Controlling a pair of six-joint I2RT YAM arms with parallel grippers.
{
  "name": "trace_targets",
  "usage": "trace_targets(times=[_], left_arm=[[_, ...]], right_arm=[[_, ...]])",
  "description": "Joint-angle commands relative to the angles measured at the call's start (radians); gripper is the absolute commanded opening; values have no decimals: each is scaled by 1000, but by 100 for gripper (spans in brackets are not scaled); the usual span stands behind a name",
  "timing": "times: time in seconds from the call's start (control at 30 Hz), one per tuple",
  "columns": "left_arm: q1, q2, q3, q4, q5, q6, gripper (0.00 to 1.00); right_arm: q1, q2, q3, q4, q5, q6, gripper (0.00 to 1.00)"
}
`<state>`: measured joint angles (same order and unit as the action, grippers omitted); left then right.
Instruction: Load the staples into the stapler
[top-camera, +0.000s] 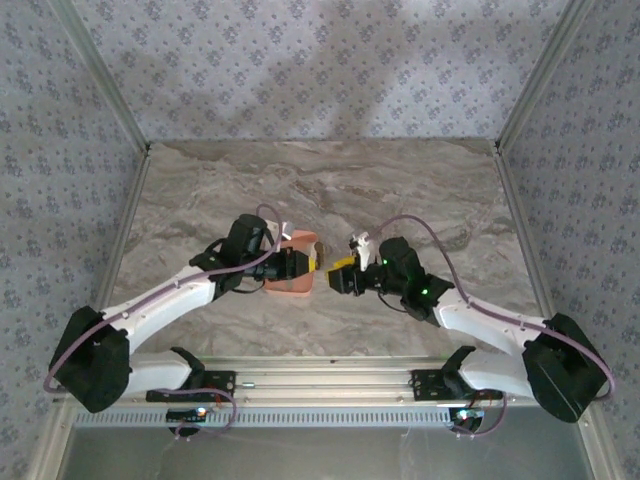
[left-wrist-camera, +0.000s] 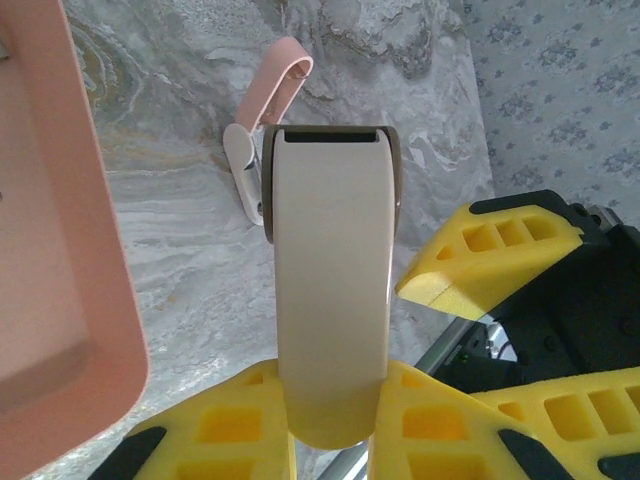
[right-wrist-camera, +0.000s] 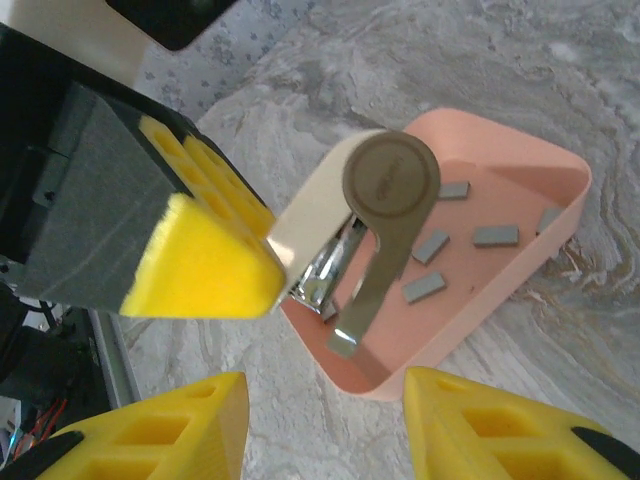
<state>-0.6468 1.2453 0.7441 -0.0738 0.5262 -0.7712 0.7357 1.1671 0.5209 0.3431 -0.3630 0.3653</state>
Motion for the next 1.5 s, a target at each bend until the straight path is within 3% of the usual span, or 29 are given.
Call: trace_targets(times=[0.0,0.63,0.83,1.07,1.17,1.3,1.47], left_arm=[[5,-1,40,57,37,-54,0],[-8,6,21,155,58,-123,0],[-17,18,22,167,72,-126,0],[-19,26,27,158,70,-122,0],[-19,26,29,144,59,-111,0],[-18,26,37,118,43,-91,4],[-18,22,46,83,18,-65,19]], right_arm=[[7,23,-5,92,-13,2,44],[9,102,-18,204,46,9,27],[6,124,-12,238,55,4,25],[7,125,-26,268,65,0,2],[8,121,-24,252,64,-8,0],[11,115,-21,225,68,-14,0],[13,109,-19,206,70,-17,0]])
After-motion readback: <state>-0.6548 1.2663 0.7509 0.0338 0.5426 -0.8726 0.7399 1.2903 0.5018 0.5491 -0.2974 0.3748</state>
